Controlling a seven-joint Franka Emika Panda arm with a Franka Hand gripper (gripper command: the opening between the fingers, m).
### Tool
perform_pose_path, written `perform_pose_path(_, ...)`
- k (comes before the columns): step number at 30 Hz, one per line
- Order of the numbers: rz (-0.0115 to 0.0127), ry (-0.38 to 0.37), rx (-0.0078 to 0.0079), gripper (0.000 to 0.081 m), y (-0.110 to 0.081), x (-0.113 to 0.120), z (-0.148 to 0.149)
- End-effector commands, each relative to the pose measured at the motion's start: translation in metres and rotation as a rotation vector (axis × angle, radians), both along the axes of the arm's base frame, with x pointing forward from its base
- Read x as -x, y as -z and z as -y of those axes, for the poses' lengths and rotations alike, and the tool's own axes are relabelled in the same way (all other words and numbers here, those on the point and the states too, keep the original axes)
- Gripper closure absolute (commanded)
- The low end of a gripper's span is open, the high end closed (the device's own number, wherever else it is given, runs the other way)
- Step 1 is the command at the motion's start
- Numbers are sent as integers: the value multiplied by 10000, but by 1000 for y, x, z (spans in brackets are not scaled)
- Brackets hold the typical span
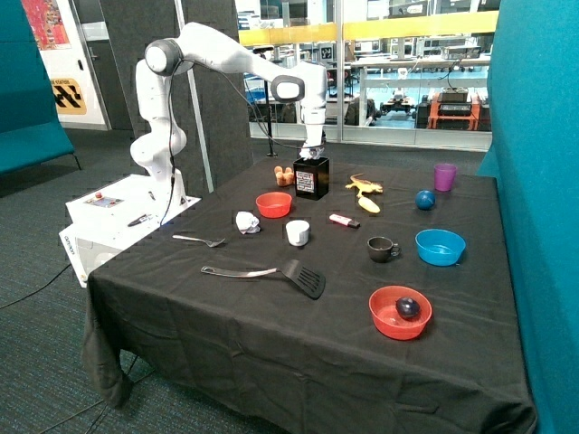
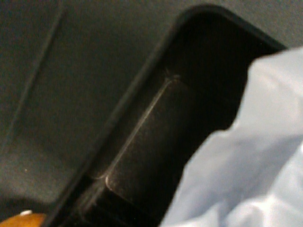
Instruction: Throw away the rubbish paper
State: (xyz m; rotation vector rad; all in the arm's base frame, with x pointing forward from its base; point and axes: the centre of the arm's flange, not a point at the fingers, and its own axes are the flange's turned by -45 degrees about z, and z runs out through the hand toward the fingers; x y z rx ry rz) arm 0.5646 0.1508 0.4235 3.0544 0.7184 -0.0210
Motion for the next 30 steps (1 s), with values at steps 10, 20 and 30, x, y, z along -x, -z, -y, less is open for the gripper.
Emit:
perform_pose_path(10, 123, 314, -65, 87, 11, 13, 19)
perform_pose_path(20, 123, 397, -65, 101, 4, 8, 14)
perform_pose_path(30, 128, 2073, -54, 107, -8, 0, 60)
